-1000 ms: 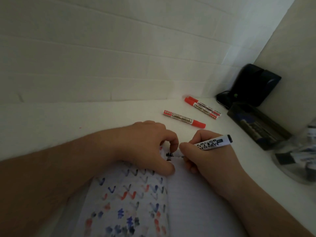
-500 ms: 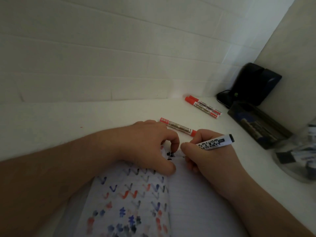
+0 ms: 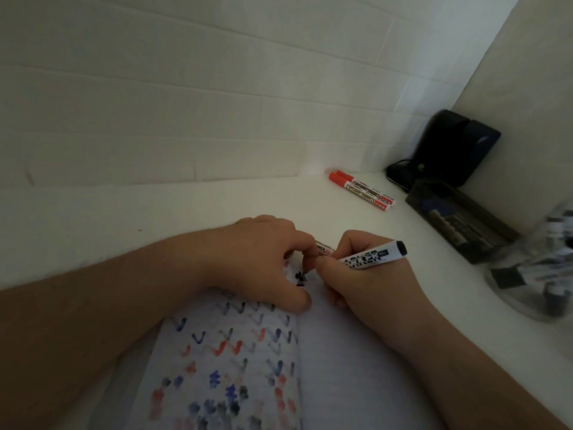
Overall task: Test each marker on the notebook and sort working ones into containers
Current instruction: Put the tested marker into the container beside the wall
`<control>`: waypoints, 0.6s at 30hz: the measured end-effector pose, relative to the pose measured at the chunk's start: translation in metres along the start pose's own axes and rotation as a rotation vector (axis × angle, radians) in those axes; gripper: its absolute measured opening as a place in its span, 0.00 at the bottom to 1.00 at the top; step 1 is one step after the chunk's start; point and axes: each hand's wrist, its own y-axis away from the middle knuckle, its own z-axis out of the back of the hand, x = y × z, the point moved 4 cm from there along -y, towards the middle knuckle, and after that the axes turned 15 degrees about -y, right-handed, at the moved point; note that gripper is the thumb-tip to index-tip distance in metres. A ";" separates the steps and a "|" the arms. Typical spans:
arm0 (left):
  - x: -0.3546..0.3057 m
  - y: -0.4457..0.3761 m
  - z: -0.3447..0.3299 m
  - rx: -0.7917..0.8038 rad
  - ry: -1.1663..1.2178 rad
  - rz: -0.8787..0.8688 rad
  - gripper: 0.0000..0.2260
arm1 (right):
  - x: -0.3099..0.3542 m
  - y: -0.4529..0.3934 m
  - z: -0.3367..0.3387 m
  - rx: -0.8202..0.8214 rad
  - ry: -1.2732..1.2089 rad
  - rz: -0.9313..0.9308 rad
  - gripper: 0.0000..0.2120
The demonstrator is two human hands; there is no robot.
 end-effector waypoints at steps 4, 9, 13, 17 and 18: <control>0.000 0.001 0.000 -0.013 0.007 0.001 0.18 | -0.001 -0.001 0.002 -0.013 -0.050 -0.002 0.11; -0.001 0.004 0.001 -0.074 0.023 -0.002 0.21 | -0.003 -0.002 0.002 0.009 -0.044 -0.010 0.13; 0.004 0.007 0.002 -0.192 0.272 0.035 0.09 | 0.000 -0.003 0.010 0.001 -0.308 -0.015 0.14; 0.006 0.006 0.007 -0.355 0.305 0.008 0.08 | 0.008 0.000 0.017 0.010 -0.630 -0.027 0.08; 0.007 0.005 0.007 -0.367 0.309 0.006 0.08 | 0.009 0.001 0.018 0.015 -0.664 -0.042 0.07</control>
